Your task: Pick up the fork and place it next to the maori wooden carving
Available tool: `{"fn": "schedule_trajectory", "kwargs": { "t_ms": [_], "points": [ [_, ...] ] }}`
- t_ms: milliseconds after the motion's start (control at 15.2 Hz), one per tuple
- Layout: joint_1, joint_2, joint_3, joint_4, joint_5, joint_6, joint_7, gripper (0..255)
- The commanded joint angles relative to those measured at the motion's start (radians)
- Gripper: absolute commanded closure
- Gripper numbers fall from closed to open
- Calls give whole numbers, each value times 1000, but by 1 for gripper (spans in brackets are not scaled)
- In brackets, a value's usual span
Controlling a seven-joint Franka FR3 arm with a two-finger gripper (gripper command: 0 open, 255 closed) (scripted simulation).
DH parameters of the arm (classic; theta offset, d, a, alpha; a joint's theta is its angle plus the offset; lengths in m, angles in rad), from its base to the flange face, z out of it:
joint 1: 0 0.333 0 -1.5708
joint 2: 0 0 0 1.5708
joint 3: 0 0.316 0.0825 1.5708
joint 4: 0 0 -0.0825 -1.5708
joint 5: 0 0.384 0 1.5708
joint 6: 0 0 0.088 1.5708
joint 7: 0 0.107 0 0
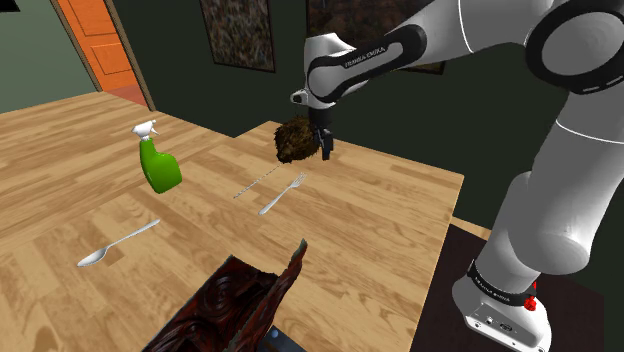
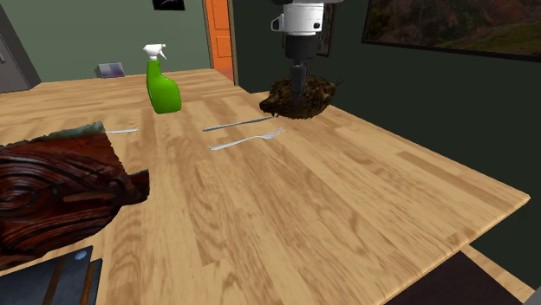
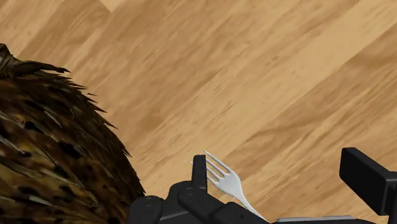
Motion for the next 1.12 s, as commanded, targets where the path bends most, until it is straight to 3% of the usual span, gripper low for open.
{"fn": "schedule_trajectory", "kwargs": {
  "t_ms": [0,528,1056],
  "points": [
    [13,60,14,34,-1,25,-64,0],
    [52,286,79,182,-26,104,-283,0],
    [48,334,79,143,-25,190,-284,0]
  ]
}}
